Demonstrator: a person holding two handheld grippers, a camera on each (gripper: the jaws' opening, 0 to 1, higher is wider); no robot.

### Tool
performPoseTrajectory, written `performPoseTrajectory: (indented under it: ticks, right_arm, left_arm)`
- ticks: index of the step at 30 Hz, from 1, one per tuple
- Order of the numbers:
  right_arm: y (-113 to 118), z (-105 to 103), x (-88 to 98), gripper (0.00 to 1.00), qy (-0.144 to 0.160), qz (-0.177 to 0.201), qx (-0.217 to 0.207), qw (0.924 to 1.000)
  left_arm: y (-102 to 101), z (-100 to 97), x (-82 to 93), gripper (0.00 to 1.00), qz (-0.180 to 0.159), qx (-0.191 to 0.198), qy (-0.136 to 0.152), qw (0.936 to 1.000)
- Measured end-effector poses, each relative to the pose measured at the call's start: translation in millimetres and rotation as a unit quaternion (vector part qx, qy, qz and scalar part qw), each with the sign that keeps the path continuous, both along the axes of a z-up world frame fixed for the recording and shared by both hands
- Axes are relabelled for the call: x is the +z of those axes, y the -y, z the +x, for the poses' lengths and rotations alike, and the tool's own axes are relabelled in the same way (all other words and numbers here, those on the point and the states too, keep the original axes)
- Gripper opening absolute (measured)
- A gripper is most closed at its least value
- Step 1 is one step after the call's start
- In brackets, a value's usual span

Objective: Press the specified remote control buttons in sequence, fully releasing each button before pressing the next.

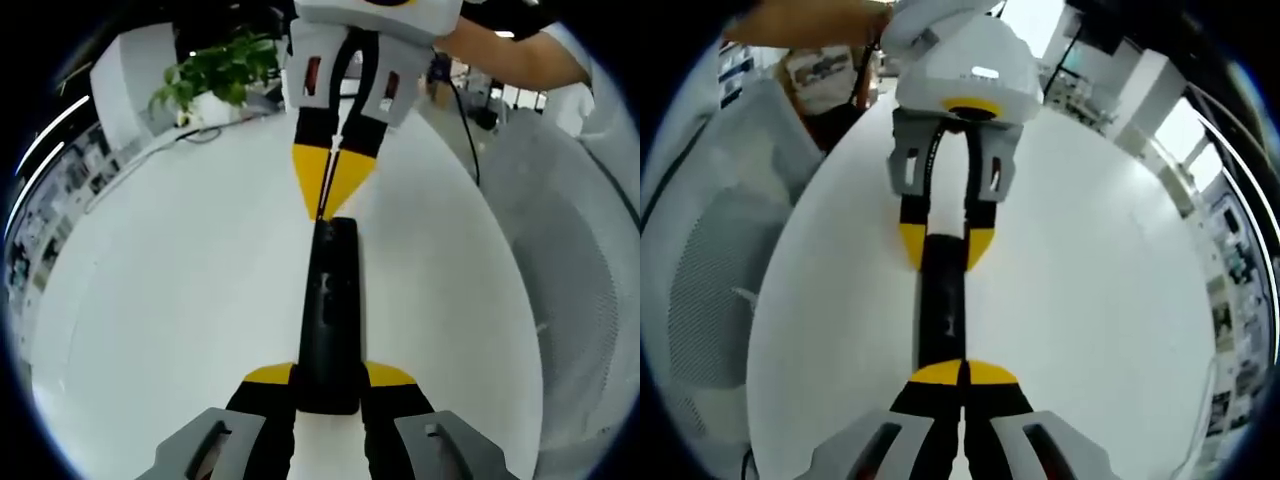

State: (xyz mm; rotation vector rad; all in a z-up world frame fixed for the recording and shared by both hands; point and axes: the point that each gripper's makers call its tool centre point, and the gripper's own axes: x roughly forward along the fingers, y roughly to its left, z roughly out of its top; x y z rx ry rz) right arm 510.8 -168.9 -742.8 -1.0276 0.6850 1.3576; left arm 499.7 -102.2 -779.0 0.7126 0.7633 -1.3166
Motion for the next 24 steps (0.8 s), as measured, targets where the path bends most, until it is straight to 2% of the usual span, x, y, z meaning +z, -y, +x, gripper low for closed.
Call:
performPoseTrajectory:
  ticks: [24]
  right_arm:
    - [-3,-4,-16.0,0.0,-0.019,-0.016,0.014,0.9996]
  left_arm:
    - [0,0.0,-0.1,0.24,-0.001,-0.001,0.001,1.0]
